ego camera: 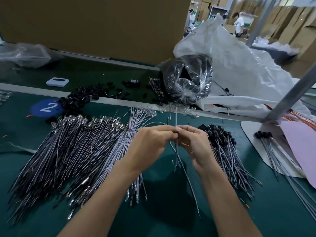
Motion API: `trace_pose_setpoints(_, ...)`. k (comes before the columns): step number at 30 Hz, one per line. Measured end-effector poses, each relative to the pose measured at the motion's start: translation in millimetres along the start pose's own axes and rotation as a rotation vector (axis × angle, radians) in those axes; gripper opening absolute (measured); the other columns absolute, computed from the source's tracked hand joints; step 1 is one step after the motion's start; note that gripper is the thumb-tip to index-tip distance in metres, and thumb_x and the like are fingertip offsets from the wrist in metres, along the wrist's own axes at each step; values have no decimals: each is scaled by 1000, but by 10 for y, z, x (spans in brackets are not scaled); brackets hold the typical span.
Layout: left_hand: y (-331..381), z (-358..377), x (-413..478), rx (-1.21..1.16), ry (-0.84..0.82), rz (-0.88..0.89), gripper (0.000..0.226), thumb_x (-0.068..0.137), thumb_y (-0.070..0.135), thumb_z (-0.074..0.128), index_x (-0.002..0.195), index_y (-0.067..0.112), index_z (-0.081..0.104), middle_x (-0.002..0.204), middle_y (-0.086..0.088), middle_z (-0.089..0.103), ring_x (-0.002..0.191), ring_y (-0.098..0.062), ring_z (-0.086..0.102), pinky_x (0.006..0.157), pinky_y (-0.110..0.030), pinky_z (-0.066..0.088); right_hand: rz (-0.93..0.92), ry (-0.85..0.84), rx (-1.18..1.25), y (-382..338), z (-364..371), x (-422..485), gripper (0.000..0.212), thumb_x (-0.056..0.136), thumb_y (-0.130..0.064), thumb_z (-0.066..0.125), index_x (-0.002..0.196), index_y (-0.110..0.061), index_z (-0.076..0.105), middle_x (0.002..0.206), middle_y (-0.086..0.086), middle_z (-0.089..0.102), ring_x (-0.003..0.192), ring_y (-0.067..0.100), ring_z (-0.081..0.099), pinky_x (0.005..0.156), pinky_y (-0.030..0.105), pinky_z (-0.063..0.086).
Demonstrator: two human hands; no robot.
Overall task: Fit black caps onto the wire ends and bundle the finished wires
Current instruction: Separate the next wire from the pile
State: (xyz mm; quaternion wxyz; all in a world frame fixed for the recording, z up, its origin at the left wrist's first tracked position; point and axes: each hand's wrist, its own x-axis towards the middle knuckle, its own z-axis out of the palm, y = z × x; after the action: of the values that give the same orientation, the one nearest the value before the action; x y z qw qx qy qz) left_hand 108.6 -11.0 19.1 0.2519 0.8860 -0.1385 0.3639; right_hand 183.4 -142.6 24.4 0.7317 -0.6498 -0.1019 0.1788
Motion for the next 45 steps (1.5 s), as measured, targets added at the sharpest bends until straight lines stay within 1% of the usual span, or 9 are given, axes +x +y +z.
trace_pose_setpoints(14,-98,89,-68,-32,-3,-35,32,74,-11,71,91,14,79,122,-3,67,91,-19,69,71,-36,59,181,-132,276,106,22,47,18,67,-17,69,83,-9,71,80,6,69,68,13,63,76,27,46)
trace_pose_setpoints(18,-51,55,-18,-175,102,-148,34,82,-8,64,101,16,77,121,1,67,87,-13,68,73,-31,57,133,2,308,137,-15,90,7,81,-8,67,87,-6,67,77,6,69,63,12,64,65,24,53)
trace_pose_setpoints(22,-343,-114,248,-48,321,-465,25,89,4,62,103,19,76,97,3,75,78,-9,68,69,-24,57,-114,201,-2,208,-24,109,12,89,1,64,83,-8,67,67,0,70,58,9,64,56,20,52)
trace_pose_setpoints(27,-1241,-177,612,314,36,-777,31,94,13,59,124,16,64,118,-9,68,109,-29,61,88,-40,53,-371,295,-426,329,57,118,25,87,0,67,78,-23,66,69,-5,68,60,8,65,48,25,53)
trace_pose_setpoints(31,-2005,-120,680,453,-299,-828,49,100,26,49,144,8,39,141,-21,45,133,-40,36,105,-52,39,-392,281,-498,377,82,114,29,88,-2,68,77,-29,64,68,-8,66,64,9,65,57,34,58)
trace_pose_setpoints(35,-2379,-44,836,490,-484,-881,57,102,35,41,153,22,19,148,-17,38,137,-39,30,108,-56,31,-380,259,-524,428,88,137,26,88,-4,67,78,-28,65,71,-12,66,66,9,64,56,33,56)
trace_pose_setpoints(38,-2481,-6,901,565,-555,-875,43,103,35,40,146,28,40,145,-11,47,135,-34,38,111,-55,20,-368,242,-529,459,111,150,22,88,-5,67,79,-25,67,71,-13,66,65,10,63,55,33,56)
trace_pose_setpoints(40,-2534,7,891,582,-472,-792,32,101,21,46,131,18,57,135,-13,56,126,-33,48,106,-50,30,-368,244,-527,462,124,157,23,88,-5,67,78,-25,67,70,-13,66,65,11,63,55,30,55)
trace_pose_setpoints(45,-2526,29,864,492,-416,-791,26,99,10,51,115,-5,64,118,-23,61,110,-38,57,93,-45,49,-362,234,-521,471,120,169,19,89,-4,67,80,-22,68,70,-11,66,64,11,63,56,25,53)
